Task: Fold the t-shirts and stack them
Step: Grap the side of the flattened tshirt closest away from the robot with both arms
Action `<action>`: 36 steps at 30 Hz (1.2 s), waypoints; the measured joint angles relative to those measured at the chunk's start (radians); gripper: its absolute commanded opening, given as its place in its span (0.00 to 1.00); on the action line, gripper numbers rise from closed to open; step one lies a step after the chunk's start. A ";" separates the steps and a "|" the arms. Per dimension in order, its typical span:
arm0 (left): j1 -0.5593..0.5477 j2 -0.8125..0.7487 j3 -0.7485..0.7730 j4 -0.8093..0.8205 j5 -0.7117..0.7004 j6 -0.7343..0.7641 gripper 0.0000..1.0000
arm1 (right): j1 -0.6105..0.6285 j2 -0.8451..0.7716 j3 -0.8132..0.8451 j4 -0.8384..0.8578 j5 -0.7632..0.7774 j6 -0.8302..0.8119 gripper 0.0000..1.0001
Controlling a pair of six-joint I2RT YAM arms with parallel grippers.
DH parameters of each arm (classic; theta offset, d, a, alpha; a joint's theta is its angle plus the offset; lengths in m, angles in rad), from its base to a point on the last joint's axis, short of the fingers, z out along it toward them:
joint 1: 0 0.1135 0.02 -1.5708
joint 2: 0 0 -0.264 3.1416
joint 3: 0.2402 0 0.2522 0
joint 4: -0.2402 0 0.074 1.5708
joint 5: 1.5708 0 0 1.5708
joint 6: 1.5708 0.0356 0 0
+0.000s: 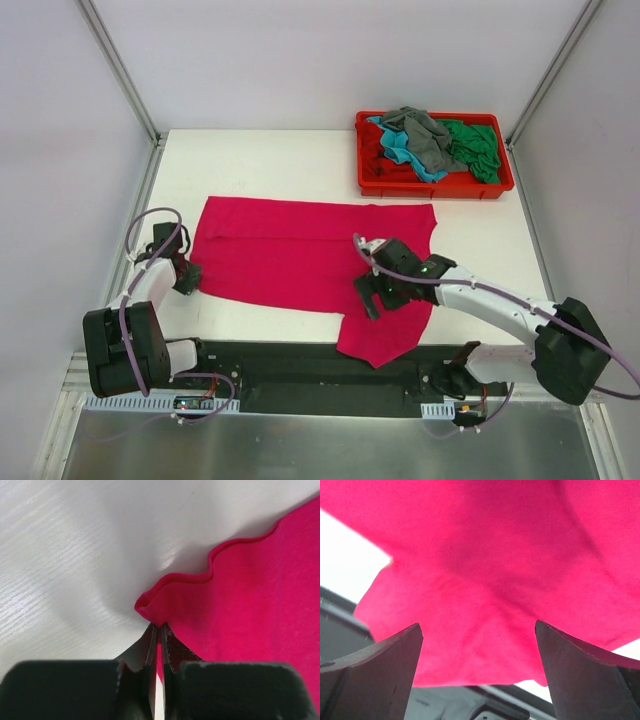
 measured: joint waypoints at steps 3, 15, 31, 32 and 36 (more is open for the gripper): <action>0.000 -0.035 -0.027 0.020 0.011 0.006 0.00 | 0.137 -0.006 0.023 -0.068 0.009 -0.002 0.94; 0.000 -0.081 -0.058 0.027 0.049 0.025 0.00 | 0.560 -0.011 0.012 -0.159 0.115 0.243 0.77; 0.000 -0.081 -0.060 0.036 0.076 0.043 0.00 | 0.673 0.219 0.054 -0.230 0.277 0.376 0.17; 0.000 -0.082 -0.060 0.036 0.076 0.045 0.00 | 0.673 0.225 0.060 -0.237 0.297 0.386 0.15; 0.000 -0.091 -0.060 0.035 0.076 0.046 0.00 | 0.671 0.222 0.072 -0.293 0.363 0.404 0.12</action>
